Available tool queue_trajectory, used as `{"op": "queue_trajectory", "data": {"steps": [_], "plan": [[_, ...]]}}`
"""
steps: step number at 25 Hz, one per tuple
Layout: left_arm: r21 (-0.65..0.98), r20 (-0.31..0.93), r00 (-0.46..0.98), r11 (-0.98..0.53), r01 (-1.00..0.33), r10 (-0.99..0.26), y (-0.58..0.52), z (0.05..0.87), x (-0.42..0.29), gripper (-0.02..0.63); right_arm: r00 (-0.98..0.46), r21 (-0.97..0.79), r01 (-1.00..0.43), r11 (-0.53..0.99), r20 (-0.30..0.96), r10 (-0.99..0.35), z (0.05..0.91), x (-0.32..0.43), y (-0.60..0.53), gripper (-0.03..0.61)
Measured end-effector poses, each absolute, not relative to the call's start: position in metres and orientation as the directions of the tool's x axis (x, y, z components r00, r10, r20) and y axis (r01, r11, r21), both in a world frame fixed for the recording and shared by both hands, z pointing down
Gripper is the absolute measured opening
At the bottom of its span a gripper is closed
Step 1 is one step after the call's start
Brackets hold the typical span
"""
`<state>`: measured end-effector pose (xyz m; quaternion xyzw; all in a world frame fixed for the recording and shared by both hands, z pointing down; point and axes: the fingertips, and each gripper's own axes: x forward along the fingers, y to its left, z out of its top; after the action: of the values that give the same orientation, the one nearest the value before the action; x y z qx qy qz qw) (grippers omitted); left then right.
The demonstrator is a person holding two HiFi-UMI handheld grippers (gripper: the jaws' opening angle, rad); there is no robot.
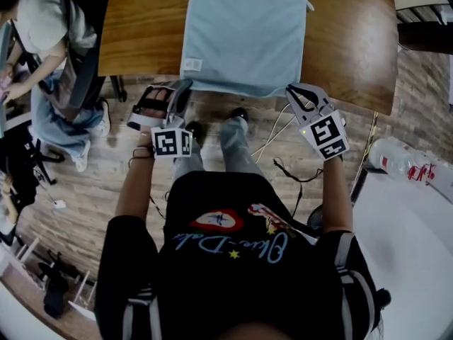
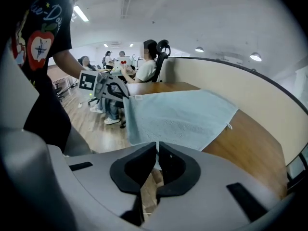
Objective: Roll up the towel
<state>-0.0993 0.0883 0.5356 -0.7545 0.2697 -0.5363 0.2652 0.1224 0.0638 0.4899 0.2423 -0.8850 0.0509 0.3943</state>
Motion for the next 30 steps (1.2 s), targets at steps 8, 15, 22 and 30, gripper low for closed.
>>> {"op": "queue_trajectory", "data": {"steps": [8, 15, 22, 30], "plan": [[-0.592, 0.705, 0.287, -0.761, -0.267, -0.649, 0.084, 0.522, -0.104, 0.026, -0.621, 0.047, -0.505, 0.862, 0.674, -0.4, 0.48, 0.136, 0.056, 0.003], [-0.476, 0.753, 0.316, -0.81, -0.343, -0.577, 0.085, 0.511, -0.111, 0.026, -0.671, -0.044, -0.573, 0.818, 0.599, -0.438, 0.467, 0.15, 0.041, 0.002], [-0.361, 0.776, 0.361, -0.834, -0.417, -0.517, 0.069, 0.5, -0.11, 0.026, -0.678, -0.053, -0.59, 0.806, 0.575, -0.459, 0.467, 0.16, 0.024, 0.002], [-0.294, 0.827, 0.35, -0.87, -0.396, -0.439, 0.045, 0.501, -0.112, 0.026, -0.626, -0.019, -0.621, 0.784, 0.615, -0.48, 0.47, 0.159, 0.007, 0.002]]}}
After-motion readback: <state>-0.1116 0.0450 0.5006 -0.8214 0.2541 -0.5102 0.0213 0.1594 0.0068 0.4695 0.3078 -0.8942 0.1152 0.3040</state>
